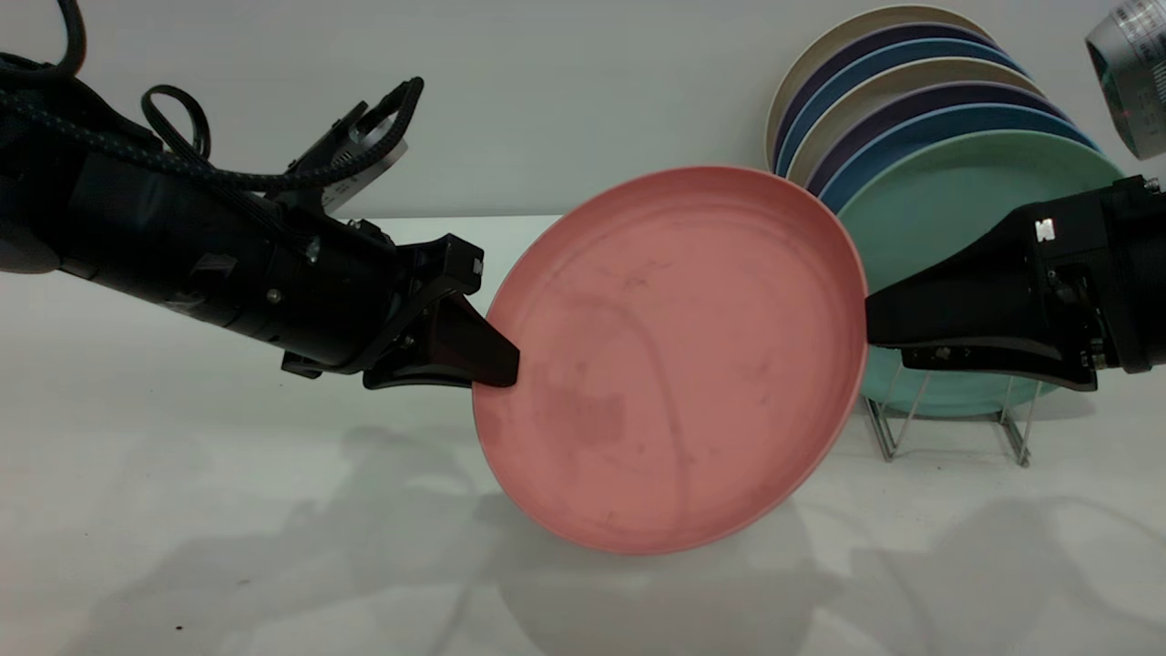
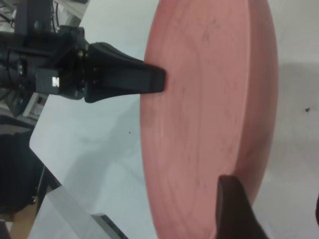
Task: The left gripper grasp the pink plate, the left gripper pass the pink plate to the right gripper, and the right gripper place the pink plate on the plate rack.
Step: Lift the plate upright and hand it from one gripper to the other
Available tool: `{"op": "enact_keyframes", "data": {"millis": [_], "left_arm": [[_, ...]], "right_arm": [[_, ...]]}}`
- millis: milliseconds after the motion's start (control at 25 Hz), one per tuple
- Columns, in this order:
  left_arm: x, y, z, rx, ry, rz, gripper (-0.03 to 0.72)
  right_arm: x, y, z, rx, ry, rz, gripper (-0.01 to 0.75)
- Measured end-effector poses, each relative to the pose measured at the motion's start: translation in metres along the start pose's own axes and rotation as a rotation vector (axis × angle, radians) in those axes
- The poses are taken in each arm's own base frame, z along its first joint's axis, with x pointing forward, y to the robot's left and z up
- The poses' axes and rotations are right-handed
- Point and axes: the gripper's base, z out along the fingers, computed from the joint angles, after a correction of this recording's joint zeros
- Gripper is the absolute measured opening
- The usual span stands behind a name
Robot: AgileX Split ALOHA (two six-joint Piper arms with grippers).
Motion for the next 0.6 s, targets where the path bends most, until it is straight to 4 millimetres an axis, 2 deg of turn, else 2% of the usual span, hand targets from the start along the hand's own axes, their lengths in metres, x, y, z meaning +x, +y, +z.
{"op": "enact_keyframes", "data": {"millis": [600], "left_arm": [[0.0005, 0.0002, 0.0009, -0.015, -0.001, -0.007, 0.014]], "right_arm": [[-0.0008, 0.0028, 0.0000, -0.031, -0.009, 0.001, 0.413]]}}
